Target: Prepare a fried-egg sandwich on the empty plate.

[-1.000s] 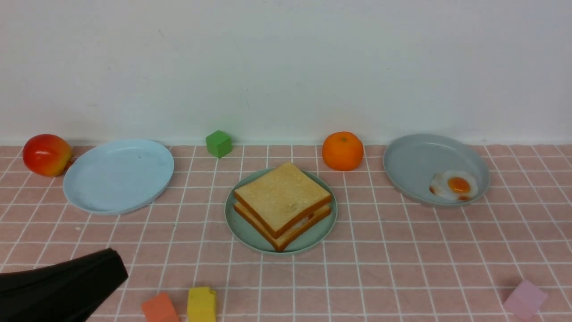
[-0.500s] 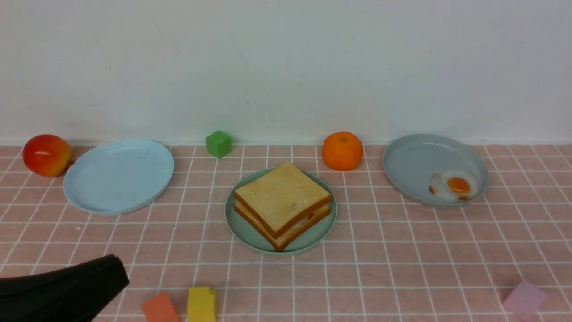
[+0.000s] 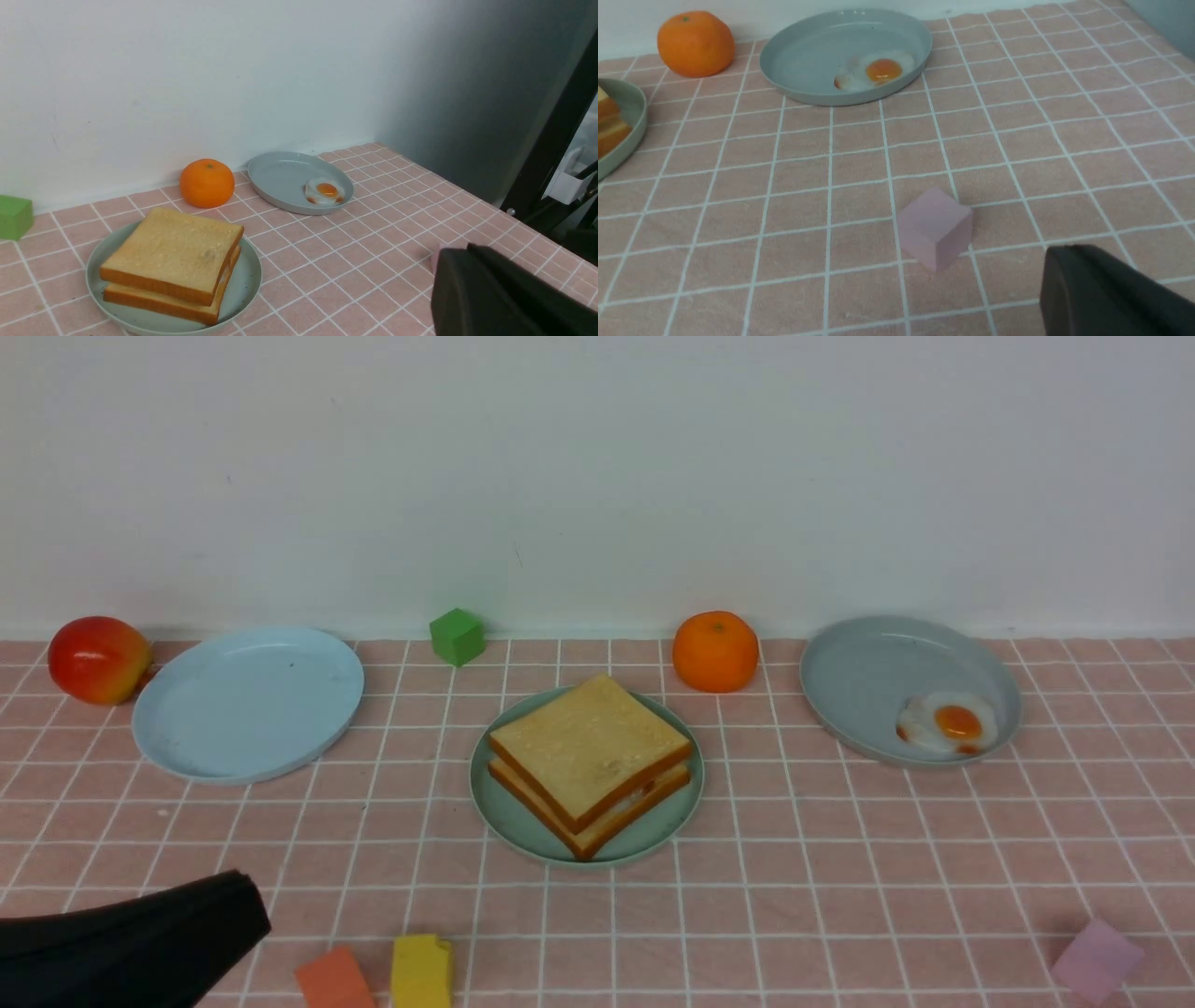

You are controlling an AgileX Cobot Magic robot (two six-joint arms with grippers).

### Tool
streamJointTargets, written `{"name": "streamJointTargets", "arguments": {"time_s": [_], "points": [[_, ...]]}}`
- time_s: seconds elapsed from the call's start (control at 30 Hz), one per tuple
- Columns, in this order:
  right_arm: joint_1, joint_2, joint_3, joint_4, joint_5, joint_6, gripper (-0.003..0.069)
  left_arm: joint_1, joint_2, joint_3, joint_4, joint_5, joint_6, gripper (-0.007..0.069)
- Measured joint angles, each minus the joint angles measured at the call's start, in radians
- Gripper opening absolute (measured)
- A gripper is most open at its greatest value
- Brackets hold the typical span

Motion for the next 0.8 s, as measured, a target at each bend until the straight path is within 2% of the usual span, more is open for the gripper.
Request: {"name": "streamJointTargets", "arguments": {"time_s": [0.47,0.8], "points": [[0.0,-0.016,0.01,0.021,-0.003,-0.005,-0.001,0.0,0.0,0.0,0.0,0.001,0.0,-0.001],[0.0,-0.016,0.01,0.111,-0.003,-0.138,-0.001,0.0,0.0,0.0,0.0,0.001,0.0,-0.0003]]}}
